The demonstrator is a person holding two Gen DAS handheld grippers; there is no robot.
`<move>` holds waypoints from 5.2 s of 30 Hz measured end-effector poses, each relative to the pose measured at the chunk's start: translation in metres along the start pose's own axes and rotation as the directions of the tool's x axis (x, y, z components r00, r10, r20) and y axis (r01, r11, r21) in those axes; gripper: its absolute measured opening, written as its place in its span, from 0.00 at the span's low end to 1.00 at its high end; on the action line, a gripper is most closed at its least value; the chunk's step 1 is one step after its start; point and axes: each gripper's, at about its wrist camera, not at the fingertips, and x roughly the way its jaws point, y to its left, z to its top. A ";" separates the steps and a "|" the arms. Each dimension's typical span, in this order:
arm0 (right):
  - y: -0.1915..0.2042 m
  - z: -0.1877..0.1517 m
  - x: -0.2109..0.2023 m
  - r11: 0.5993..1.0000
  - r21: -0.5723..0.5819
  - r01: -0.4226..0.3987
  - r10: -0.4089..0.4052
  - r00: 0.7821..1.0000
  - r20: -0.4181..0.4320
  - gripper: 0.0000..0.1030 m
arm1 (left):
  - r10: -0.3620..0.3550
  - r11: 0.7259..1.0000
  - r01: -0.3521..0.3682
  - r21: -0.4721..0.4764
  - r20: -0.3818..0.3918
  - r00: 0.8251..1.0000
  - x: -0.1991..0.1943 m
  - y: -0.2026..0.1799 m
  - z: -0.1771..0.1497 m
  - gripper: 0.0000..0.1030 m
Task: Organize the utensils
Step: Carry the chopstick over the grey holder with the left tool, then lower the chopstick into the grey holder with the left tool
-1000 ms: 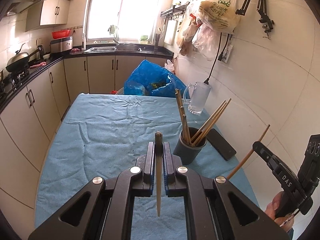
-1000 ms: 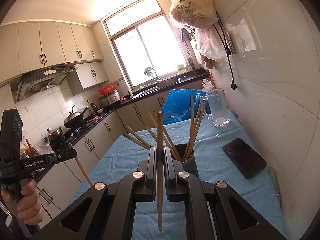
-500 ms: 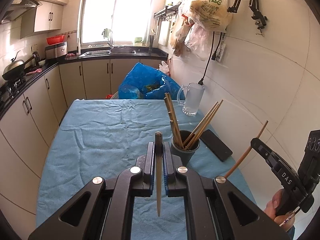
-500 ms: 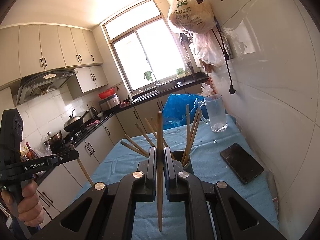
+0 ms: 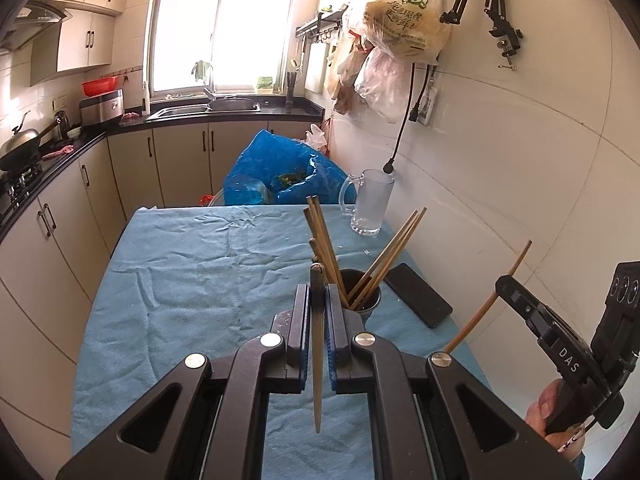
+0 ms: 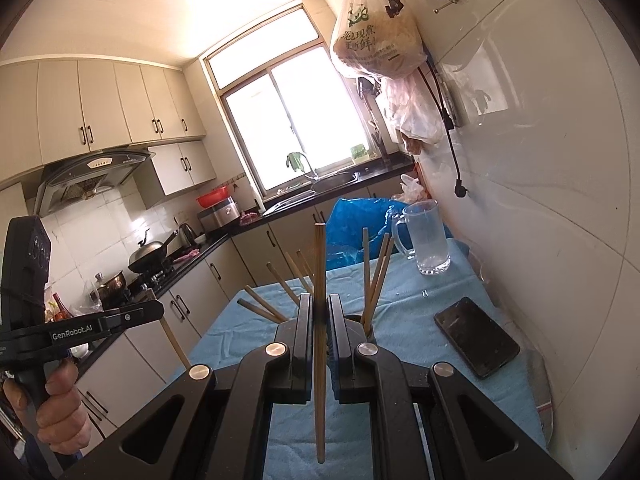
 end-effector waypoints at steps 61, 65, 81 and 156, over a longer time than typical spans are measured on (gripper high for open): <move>-0.007 0.082 0.093 0.995 -0.062 0.077 -0.073 0.996 0.055 0.07 | -0.038 0.999 0.038 -0.005 0.086 0.996 0.079 -0.035 0.114 0.07; -0.007 0.080 0.098 0.995 -0.065 0.080 -0.077 0.996 0.049 0.07 | -0.030 1.000 0.030 -0.002 0.097 0.995 0.081 -0.035 0.111 0.07; -0.005 0.080 0.111 0.994 -0.077 0.083 -0.081 0.996 0.030 0.07 | -0.033 0.999 0.034 -0.014 0.098 0.995 0.085 -0.032 0.120 0.07; -0.018 0.018 0.160 0.988 -0.111 0.109 -0.126 0.979 -0.162 0.07 | 0.027 0.997 -0.035 -0.065 -0.118 0.993 0.167 -0.004 0.068 0.08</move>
